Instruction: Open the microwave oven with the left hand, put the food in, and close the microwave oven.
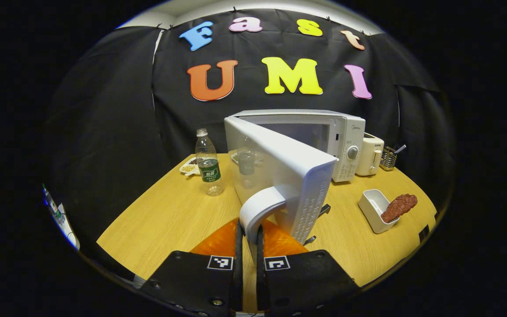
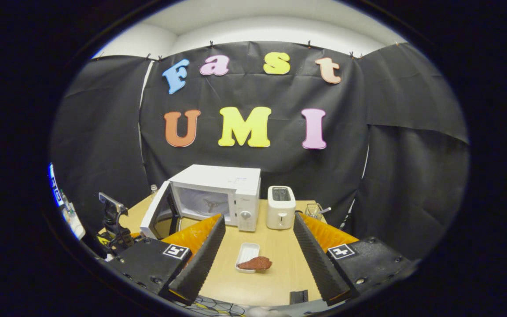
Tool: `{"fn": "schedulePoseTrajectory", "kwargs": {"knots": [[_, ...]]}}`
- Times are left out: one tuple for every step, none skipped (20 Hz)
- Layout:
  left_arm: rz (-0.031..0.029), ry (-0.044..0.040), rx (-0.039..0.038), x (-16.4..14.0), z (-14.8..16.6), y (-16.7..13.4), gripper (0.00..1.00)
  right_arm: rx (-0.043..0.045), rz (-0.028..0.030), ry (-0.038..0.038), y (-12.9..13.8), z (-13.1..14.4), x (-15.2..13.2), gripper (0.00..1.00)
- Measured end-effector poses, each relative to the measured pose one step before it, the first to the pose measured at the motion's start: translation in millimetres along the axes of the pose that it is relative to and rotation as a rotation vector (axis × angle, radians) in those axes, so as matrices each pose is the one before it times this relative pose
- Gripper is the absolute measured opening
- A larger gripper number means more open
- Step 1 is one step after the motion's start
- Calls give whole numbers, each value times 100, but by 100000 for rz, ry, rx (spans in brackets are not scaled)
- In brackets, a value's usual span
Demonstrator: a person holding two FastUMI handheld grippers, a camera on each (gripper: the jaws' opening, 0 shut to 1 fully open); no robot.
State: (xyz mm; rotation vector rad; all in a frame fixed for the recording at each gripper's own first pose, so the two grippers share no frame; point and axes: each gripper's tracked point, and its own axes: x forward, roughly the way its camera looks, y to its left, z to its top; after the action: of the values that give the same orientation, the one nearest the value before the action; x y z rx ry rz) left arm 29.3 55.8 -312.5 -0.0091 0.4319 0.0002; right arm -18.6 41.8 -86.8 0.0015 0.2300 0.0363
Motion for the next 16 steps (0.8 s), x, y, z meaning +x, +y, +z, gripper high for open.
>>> {"fn": "schedulePoseTrajectory", "kwargs": {"knots": [[-502,103,-165,-53,-4,301,12,85,208,109,245,-201,-72,100],[-980,482,-471,4,-102,208,12,224,342,-15,287,-60,-115,100],[-476,450,-887,-125,-40,216,12,173,228,-72,182,-107,-84,100],[-165,-584,-488,-74,254,257,12,-109,122,213,129,-141,-35,100],[-451,-1165,-237,-155,231,236,12,-102,174,239,131,-232,-16,100],[-277,1208,-140,-96,-234,220,12,40,-123,127,47,-41,-15,100],[-583,-245,-412,-265,-80,232,12,71,-6,318,55,-207,30,100],[1426,-1118,234,-264,260,708,13,315,-151,95,-1,-106,-89,100],[-572,336,-1021,-10,-196,418,10,435,-47,83,-12,-166,-13,100],[-77,-1003,205,-368,133,239,46,288,-186,468,38,-224,11,100],[956,-443,2615,-99,-15,489,51,431,123,147,30,-263,-28,100],[1475,-1106,3243,-304,29,770,57,195,-31,323,43,-150,-13,100],[2072,-370,1237,-182,12,1050,53,245,-104,-15,-41,-221,-17,100],[263,473,-771,-271,-112,355,78,456,144,219,43,-185,24,100],[1500,-411,-22,-312,56,742,84,598,43,233,41,-196,32,100],[1109,-178,630,-167,-44,683,93,385,338,14,47,-93,53,100]]}}
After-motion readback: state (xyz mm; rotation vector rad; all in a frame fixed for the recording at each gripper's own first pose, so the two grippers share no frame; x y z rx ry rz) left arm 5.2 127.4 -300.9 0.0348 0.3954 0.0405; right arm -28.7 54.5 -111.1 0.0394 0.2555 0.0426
